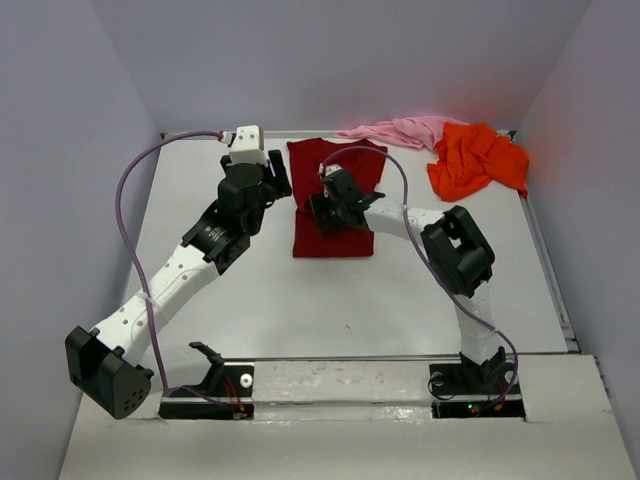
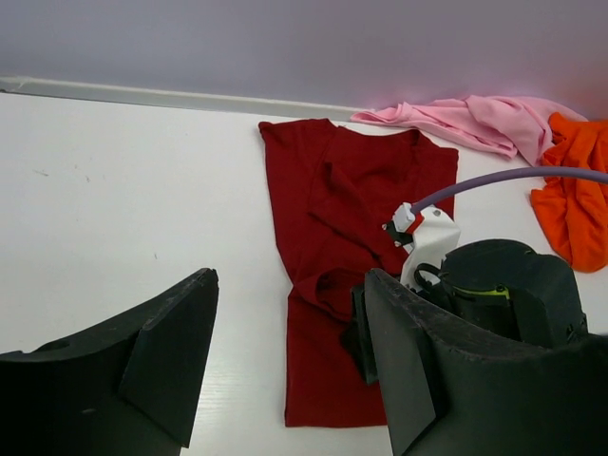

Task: Fold and stack the t-shirts
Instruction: Fold the rectangle-folded T-shirt at the center of the board.

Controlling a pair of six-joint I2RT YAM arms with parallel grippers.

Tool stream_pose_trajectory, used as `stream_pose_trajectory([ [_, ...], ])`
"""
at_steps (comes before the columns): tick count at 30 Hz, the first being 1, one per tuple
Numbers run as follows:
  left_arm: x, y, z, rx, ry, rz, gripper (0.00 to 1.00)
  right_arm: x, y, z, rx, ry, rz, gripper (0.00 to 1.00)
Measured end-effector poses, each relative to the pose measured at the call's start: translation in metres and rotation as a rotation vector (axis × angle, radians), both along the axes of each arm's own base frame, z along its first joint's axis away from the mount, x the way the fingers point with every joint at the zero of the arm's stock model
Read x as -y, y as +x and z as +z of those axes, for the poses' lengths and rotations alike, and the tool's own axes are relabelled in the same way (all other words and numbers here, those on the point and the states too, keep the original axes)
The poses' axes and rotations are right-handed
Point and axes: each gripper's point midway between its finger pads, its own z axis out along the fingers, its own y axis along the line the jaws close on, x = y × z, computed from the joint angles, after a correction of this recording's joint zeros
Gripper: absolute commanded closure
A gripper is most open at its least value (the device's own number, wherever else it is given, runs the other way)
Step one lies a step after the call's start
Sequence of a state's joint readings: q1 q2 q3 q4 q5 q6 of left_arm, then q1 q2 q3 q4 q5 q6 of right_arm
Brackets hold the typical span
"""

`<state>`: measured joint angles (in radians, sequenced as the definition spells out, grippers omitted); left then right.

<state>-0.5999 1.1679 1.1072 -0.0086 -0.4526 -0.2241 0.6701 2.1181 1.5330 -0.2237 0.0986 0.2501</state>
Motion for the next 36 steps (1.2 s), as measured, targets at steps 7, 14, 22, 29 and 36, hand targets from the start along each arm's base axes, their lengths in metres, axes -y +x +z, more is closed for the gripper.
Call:
stream_pose_trajectory([
  [7,0.001,0.0,0.001,0.003,-0.003,-0.006,0.27,-0.003,0.012,0.001,0.021,-0.009,-0.025,0.29],
  [14,0.001,0.0,0.001,0.003,-0.004,-0.007,0.27,-0.003,0.027,0.011,0.056,-0.015,-0.05,0.29],
  [22,0.003,0.0,0.0,0.001,-0.004,-0.013,0.28,0.005,0.059,0.016,0.096,-0.028,-0.088,0.29],
  [29,0.006,0.001,-0.001,-0.003,-0.004,-0.026,0.27,0.028,0.093,0.004,0.104,-0.076,-0.131,0.29],
  [36,0.013,0.003,-0.008,-0.019,-0.002,-0.057,0.27,0.04,0.124,0.018,0.172,-0.112,-0.147,0.28],
])
